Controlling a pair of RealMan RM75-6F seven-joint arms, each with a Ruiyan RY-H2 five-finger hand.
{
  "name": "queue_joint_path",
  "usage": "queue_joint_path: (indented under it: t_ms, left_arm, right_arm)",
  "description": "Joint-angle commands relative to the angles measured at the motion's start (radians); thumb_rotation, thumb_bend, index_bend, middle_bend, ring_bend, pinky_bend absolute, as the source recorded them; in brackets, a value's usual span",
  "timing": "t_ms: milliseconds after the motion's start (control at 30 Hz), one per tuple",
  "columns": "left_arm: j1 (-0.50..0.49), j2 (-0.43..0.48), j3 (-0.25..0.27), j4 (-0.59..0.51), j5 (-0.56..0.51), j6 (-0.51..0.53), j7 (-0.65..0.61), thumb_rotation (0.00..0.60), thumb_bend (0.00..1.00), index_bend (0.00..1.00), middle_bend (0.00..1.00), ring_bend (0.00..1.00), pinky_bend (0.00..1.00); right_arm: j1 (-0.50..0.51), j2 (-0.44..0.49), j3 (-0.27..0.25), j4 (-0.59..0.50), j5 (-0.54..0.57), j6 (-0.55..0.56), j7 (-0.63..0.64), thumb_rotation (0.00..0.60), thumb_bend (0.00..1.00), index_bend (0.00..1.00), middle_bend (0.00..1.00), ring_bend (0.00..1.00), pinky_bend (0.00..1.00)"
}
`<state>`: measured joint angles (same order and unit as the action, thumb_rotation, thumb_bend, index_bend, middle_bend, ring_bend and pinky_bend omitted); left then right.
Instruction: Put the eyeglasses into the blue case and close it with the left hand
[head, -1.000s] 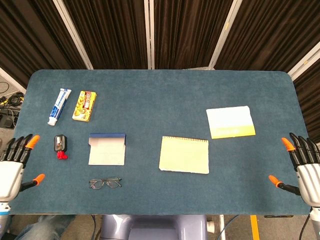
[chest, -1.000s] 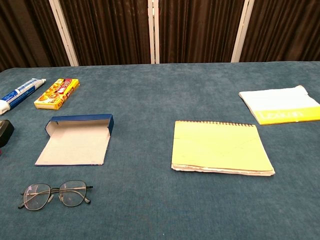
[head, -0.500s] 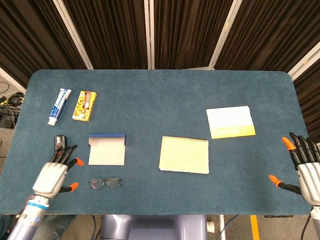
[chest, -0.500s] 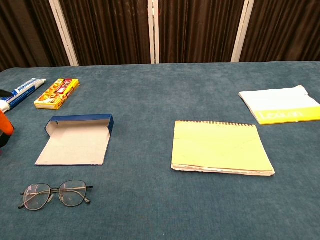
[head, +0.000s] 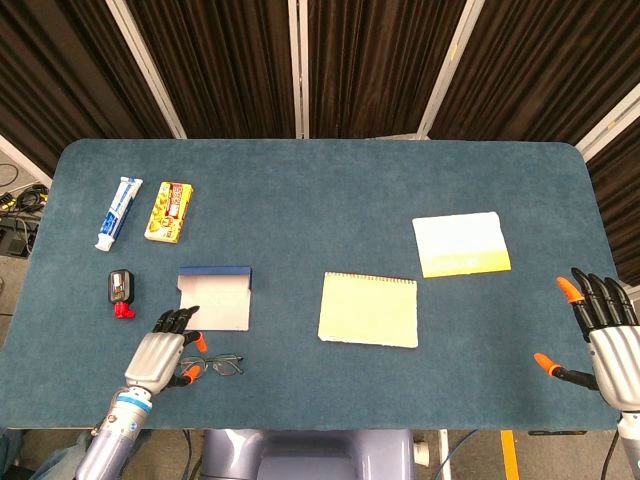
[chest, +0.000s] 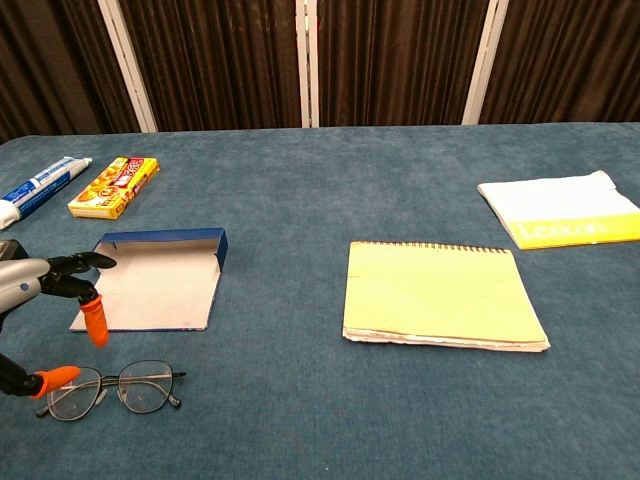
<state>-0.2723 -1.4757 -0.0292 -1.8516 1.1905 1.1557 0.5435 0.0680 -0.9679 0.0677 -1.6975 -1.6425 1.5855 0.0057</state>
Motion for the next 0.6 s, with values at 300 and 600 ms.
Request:
queue_joint_path:
  t_ms: [300, 600]
  left_arm:
    - [-0.020, -0.040, -0.002, 0.020, -0.069, 0.021, 0.040, 0.600, 0.37, 0.47, 0.00, 0.00, 0.00]
    - [-0.040, -0.056, 0.001, 0.037, -0.109, 0.010, 0.036, 0.600, 0.42, 0.48, 0.00, 0.00, 0.00]
  right_arm:
    - [0.002, 0.004, -0.002, 0.003, 0.001, -0.003, 0.015, 0.600, 0.00, 0.01, 0.00, 0.00, 0.00]
    - [0.003, 0.002, -0.007, 0.002, -0.005, -0.005, 0.008, 0.600, 0.00, 0.01, 0.00, 0.00, 0.00]
